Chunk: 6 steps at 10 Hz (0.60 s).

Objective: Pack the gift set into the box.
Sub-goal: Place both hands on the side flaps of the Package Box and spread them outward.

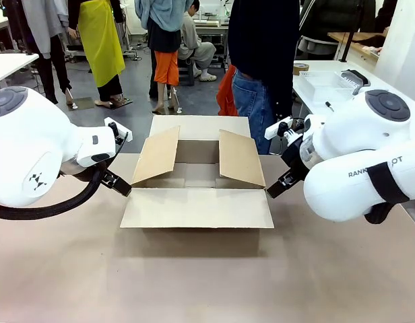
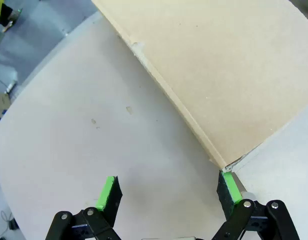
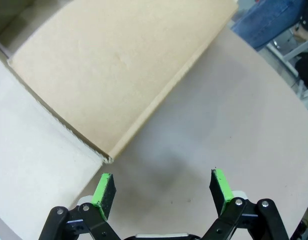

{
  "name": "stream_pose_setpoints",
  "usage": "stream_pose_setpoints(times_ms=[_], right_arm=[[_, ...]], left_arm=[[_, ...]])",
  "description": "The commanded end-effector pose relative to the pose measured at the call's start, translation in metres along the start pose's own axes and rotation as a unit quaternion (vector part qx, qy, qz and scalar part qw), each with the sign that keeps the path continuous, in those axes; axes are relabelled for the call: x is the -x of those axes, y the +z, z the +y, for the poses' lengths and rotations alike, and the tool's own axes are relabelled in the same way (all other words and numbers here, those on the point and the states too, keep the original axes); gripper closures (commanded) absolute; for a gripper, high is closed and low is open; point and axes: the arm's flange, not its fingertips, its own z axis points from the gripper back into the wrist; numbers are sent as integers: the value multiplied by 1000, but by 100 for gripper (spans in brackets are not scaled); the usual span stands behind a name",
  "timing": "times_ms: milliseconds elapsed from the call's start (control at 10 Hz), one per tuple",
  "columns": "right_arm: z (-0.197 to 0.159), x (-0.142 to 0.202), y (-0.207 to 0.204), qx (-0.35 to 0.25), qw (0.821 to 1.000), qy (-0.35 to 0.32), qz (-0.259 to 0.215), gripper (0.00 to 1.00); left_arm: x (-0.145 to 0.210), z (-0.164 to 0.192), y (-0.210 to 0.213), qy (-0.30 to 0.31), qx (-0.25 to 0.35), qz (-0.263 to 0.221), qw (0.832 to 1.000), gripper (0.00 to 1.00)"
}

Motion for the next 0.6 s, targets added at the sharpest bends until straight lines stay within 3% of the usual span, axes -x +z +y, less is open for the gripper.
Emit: stream_pose_setpoints(times_ms=[0,200,300,400,500], right_arm=[[-8,-4,36,-3,999,6,49,0],[-21,2,75,-16,998,-43,33,0],[-37,9,99,-61,993,-97,29,0],[-54,23,125,-91,983,-160,1,0],[-75,46,156,-130,966,-218,-41,0]], left_arm=[[5,7,26,7,12,15,1000,0],[22,25,70,25,35,9,999,0],[27,36,96,69,37,3,997,0],[41,57,119,103,65,-4,993,0],[59,83,146,134,114,-41,984,0]])
